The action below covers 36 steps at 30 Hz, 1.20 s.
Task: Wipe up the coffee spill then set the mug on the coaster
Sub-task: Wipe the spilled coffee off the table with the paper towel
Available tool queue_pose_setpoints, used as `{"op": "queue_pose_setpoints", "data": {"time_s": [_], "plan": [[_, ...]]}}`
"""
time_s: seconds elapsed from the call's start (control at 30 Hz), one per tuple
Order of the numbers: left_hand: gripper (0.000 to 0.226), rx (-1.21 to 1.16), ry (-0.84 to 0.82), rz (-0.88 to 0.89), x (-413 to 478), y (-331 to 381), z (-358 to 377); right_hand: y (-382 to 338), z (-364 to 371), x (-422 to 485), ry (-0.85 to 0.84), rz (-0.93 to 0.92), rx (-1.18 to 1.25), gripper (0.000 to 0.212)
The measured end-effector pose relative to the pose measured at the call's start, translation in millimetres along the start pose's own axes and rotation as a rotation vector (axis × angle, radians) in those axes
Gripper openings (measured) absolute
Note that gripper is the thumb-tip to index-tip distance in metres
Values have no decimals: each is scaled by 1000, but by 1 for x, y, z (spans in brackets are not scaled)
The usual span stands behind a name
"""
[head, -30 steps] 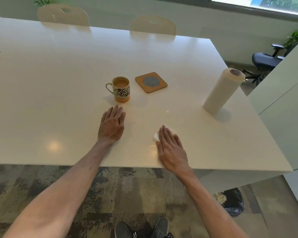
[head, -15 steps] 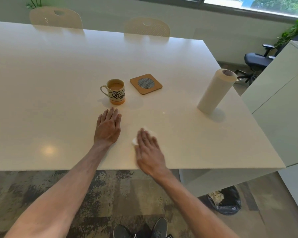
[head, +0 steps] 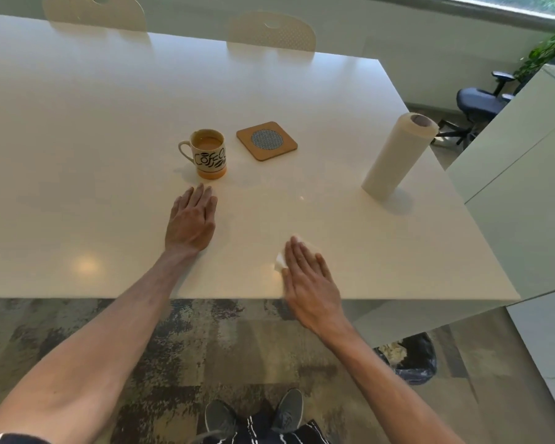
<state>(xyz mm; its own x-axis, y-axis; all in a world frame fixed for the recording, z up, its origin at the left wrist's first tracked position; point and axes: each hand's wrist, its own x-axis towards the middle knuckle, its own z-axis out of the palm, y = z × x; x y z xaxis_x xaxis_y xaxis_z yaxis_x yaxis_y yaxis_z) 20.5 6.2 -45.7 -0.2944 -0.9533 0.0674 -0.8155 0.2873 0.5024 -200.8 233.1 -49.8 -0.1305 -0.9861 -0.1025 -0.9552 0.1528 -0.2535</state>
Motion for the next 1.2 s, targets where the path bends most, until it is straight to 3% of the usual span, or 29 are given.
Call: {"op": "queue_pose_setpoints", "data": {"time_s": [0.17,0.37,0.53,0.73,0.87,1.2], "plan": [[61,10,-14,-3,-3,3,-1,55,-23,7,28,199,34,62],[61,24,-32,-16,-7,6,-4,43,-32,55,42,267,130,64],[61,7,-24,-18,-6,6,-4,-11,-23,86,11,165,142,64],[63,-38,-12,-21,-3,5,-4,-98,3,101,-47,-94,143,66],[63,-33,-8,-15,-2,0,-2,-98,6,99,-33,-148,77,65],[63,-69,25,-27,2,-3,3,-3,-35,157,11,215,101,64]]}}
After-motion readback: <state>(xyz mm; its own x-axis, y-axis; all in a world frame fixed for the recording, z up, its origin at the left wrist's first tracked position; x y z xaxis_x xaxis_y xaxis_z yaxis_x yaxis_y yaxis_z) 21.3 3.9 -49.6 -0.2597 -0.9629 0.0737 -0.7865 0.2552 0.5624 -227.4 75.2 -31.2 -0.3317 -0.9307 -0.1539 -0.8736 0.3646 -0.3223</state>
